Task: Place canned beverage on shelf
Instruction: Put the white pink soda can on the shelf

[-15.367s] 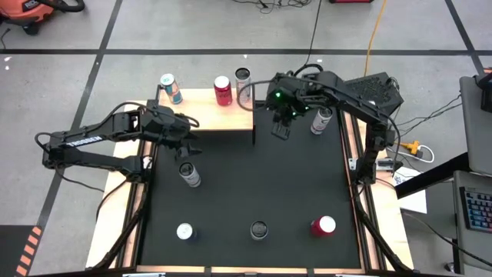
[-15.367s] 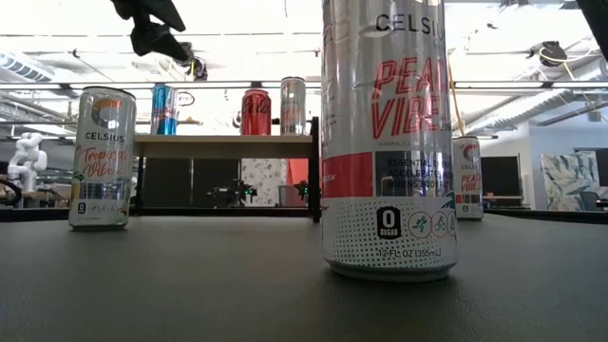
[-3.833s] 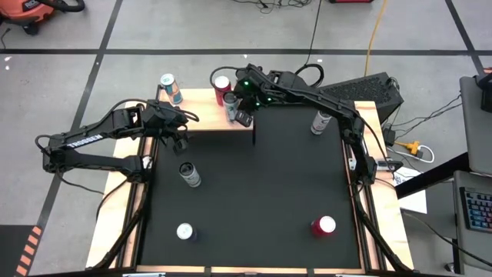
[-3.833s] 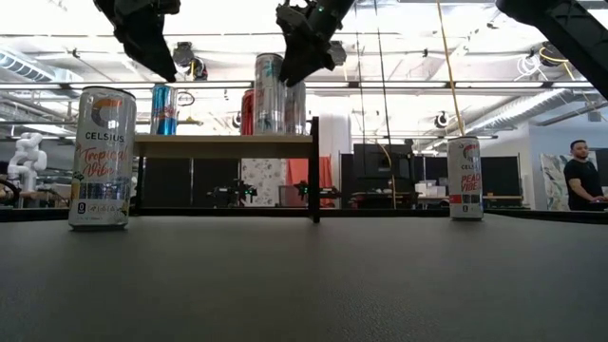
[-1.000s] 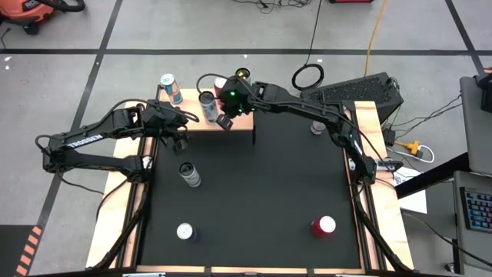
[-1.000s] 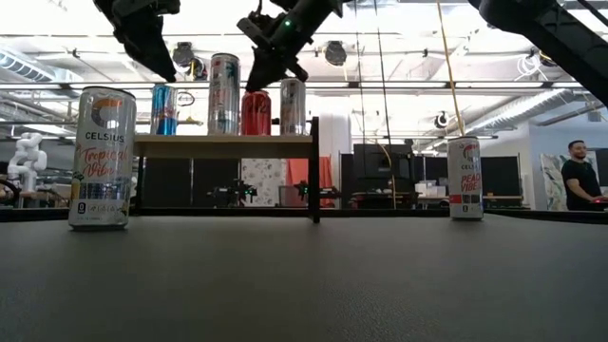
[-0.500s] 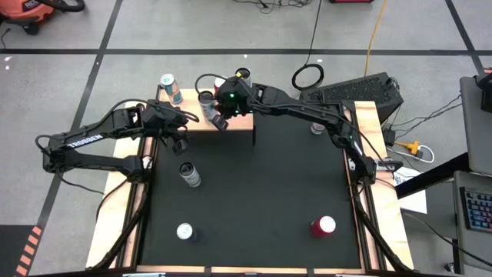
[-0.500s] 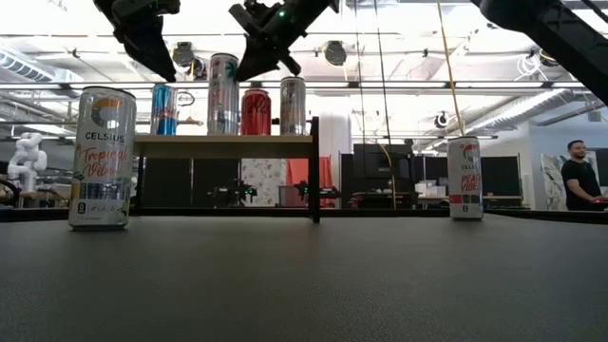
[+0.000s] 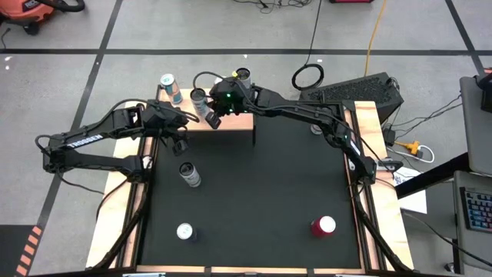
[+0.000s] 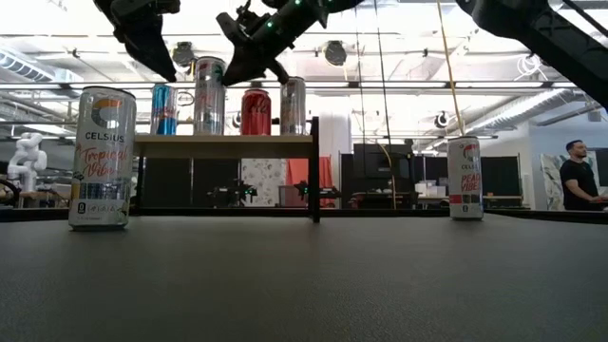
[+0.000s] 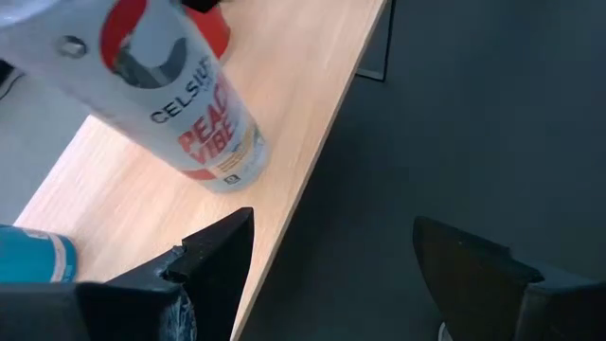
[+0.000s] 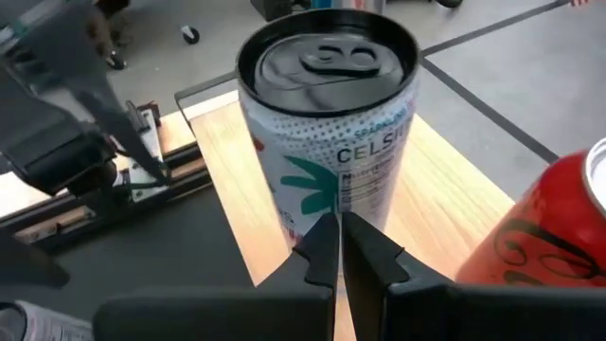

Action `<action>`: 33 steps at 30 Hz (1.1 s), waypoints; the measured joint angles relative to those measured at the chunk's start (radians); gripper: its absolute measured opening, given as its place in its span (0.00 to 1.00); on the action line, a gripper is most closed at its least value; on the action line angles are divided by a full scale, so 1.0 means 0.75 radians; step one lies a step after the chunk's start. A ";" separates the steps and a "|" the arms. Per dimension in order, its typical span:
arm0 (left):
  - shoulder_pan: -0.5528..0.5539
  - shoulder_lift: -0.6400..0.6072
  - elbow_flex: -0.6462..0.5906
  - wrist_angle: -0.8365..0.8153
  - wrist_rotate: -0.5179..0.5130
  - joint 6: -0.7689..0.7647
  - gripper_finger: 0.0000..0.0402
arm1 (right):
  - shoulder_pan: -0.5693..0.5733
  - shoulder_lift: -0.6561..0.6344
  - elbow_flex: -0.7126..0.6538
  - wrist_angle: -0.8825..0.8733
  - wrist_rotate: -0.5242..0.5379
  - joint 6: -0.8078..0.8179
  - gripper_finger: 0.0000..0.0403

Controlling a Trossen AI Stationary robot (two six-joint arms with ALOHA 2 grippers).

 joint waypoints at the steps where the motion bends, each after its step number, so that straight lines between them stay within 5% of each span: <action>1: 0.000 0.000 0.000 0.001 0.003 0.000 0.73 | -0.001 0.000 0.000 0.000 0.001 0.006 0.00; 17: -0.001 -0.001 0.000 -0.009 0.121 0.002 0.73 | 0.060 -0.236 -0.001 -0.403 0.001 -0.026 0.00; 33: 0.000 0.152 -0.001 0.280 0.106 0.012 0.73 | 0.071 -0.575 -0.001 -0.612 0.002 -0.013 0.00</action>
